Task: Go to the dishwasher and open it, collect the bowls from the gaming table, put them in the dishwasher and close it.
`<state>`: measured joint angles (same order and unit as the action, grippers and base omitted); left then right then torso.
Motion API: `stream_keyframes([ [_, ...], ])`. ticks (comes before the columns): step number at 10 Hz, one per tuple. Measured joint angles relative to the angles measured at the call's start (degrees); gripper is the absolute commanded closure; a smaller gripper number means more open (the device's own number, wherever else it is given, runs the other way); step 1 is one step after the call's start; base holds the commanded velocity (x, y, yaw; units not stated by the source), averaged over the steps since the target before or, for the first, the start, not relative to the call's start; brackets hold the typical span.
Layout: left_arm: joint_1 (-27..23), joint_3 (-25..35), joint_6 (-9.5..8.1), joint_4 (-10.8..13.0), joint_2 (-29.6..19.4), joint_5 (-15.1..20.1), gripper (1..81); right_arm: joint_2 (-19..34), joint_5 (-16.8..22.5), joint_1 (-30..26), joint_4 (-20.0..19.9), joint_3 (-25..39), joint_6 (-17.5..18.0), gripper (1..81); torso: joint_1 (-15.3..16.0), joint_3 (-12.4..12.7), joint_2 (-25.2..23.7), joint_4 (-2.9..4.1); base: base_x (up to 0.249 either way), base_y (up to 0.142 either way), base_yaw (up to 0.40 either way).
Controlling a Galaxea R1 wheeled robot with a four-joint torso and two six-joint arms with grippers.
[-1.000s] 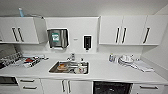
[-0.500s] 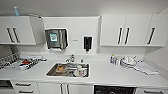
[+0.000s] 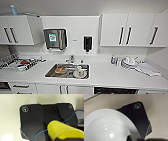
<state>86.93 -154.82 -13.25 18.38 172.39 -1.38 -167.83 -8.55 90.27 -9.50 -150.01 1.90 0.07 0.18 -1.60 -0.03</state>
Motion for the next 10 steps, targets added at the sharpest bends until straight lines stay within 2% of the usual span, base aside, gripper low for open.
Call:
stream_keyframes([
  [3, 0.2, 0.0, 0.00, 0.0, 0.0, 0.0, 81.1, 0.4, 0.0, 0.3, 0.0, 0.6, 0.0, 81.1, -0.1, 0.0, 0.0, 0.00, 0.000, 0.000, 0.000],
  [6, 0.1, 2.0, 0.00, 0.0, -1.2, -1.1, 81.1, 3.3, 0.0, 0.0, 0.0, 5.9, 0.0, 81.1, -0.1, 0.0, 0.0, 0.00, 0.000, 0.000, 0.000],
  [8, 0.1, 7.4, -0.02, 0.0, -4.2, -2.4, 81.1, 7.2, 0.0, -0.1, 0.0, 11.5, 0.0, 81.1, -0.1, -0.1, 0.0, 0.00, 0.000, 0.000, 0.000],
  [10, -0.2, 14.6, -0.02, 0.0, -8.5, -3.2, 81.1, 11.7, -0.4, -0.7, -0.1, 14.8, 0.3, 81.1, -0.1, -2.2, 0.0, 0.00, 0.000, 0.000, 0.000],
])
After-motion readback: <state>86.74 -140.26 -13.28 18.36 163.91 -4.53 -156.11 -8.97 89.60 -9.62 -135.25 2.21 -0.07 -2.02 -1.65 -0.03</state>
